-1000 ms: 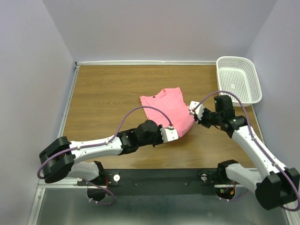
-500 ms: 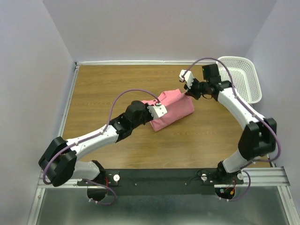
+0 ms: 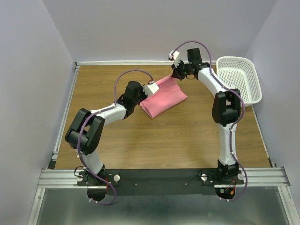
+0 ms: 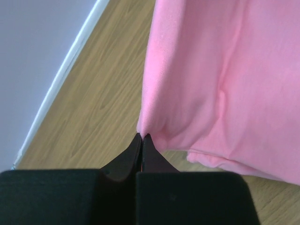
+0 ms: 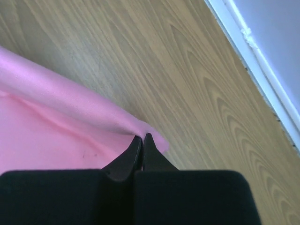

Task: Fold and stack the t-shirts
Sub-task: Fold the tshirt

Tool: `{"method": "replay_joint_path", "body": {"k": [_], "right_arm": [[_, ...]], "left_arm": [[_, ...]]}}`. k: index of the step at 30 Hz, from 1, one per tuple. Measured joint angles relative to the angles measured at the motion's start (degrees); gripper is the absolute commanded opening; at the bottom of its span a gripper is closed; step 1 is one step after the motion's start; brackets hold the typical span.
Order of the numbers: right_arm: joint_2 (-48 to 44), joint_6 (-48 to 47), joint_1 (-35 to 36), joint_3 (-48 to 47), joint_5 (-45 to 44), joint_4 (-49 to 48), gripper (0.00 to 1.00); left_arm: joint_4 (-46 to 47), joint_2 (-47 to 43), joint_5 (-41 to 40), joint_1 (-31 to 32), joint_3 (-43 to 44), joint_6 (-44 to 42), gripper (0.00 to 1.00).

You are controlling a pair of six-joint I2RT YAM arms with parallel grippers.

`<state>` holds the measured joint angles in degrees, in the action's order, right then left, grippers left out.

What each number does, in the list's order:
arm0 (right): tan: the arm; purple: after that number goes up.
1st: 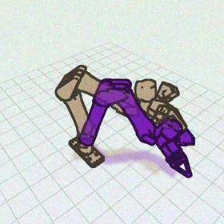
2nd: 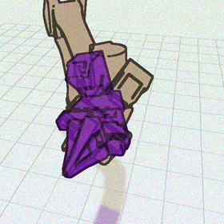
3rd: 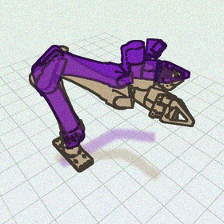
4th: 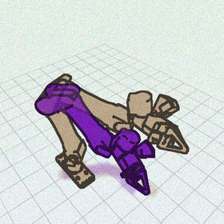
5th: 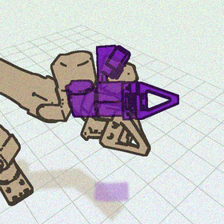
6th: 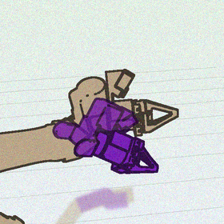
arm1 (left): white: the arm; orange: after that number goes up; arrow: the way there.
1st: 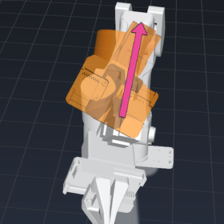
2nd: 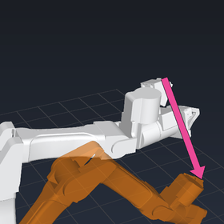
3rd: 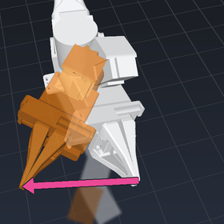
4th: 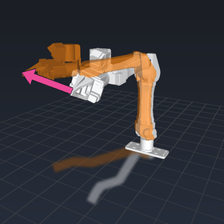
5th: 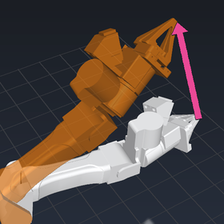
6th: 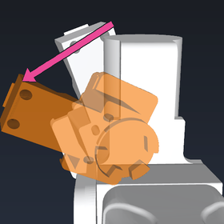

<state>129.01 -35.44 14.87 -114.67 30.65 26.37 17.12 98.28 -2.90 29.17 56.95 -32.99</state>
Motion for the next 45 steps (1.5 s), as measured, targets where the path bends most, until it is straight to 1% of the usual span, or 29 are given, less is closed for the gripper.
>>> {"method": "replay_joint_path", "body": {"k": [3,10,18,22,30,38,42,45], "right_arm": [[3.1,1.27,0.02,-1.86,0.17,0.09,0.01],[3.54,1.57,0.02,-2.38,0.15,0.02,0.01],[3.54,2.01,0.07,-2.38,0.2,-0.15,0.0],[3.54,2.67,0.07,-3.04,0.35,-0.11,0.01],[4.74,4.11,0.17,-6.49,0.57,-0.17,0.01],[10.19,5.25,2.01,-11.19,0.39,-0.22,0.01],[11.47,5.46,3.17,-11.93,-0.39,-0.2,0.02],[11.91,5.49,4.04,-12.59,-1.31,-0.2,0.04]], "left_arm": [[-0.02,0.92,0.42,-0.66,0.0,-0.02,0.0],[0.33,0.37,1.92,-0.66,-0.02,1.25,0.0],[-1.88,-7.87,4.74,-0.59,-0.26,5.44,0.0],[-3.58,-9.97,5.7,-0.57,-0.26,7.91,0.0],[-8.79,-9.22,6.64,-0.57,-0.13,14.36,0.0],[-10.86,-6.84,5.86,-0.57,-0.17,20.94,0.0],[-11.87,-6.69,4.79,-0.57,-0.17,22.67,0.0],[-12.57,-6.71,3.69,-0.57,-0.17,23.56,0.0]]}}
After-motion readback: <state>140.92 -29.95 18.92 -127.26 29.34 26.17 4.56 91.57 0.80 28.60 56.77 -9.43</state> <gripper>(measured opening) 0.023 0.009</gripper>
